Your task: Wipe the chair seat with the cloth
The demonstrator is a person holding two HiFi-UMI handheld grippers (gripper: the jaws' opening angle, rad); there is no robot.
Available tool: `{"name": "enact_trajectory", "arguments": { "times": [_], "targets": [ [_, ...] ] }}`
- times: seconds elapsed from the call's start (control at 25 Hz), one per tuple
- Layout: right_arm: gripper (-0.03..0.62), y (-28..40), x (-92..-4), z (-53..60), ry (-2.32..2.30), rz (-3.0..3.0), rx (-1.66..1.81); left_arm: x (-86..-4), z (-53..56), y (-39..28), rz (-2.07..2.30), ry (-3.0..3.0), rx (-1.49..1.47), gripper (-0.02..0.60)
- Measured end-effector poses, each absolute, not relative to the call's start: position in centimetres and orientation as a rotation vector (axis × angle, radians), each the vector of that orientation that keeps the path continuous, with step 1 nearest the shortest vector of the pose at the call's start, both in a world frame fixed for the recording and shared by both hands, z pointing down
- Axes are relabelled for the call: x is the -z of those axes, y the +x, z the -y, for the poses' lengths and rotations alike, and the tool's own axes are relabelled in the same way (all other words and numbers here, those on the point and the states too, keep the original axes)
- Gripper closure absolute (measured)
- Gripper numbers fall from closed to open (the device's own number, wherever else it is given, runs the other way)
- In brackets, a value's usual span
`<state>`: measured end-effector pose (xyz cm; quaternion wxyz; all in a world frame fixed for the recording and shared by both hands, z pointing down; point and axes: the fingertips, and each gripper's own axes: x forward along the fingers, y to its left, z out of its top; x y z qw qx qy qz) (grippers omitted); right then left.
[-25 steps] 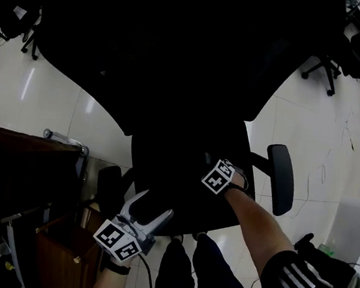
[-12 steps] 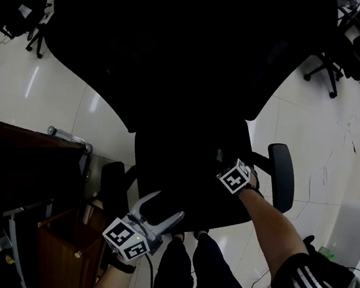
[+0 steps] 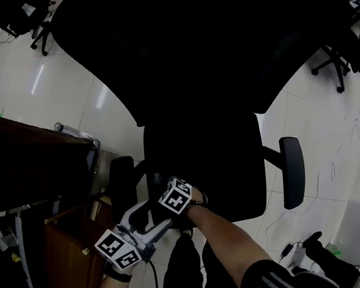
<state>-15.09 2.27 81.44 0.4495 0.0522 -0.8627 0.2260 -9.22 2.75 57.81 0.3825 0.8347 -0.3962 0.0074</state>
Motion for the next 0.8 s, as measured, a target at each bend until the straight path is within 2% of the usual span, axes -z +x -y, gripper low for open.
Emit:
{"name": "enact_trajectory", "arguments": {
  "times": [0.16,0.32,0.8],
  "targets": [
    [0.565,-15.7,-82.9,-3.6,0.119,2.118,-0.545,-58.5,-3.5,-9.9,1.023,2.11,-0.017,0.238],
    [0.565,-13.0,-83.6,-3.2,0.121,2.102,-0.468,-58.8,-3.7,-9.2,1.0,2.103,-0.015,0.238],
    [0.565,14.4,-85.4,0.6,0.471,1.833,-0.529,-57.8,-2.9,-3.0,0.848,2.145,-0.021,0.238]
  ]
}}
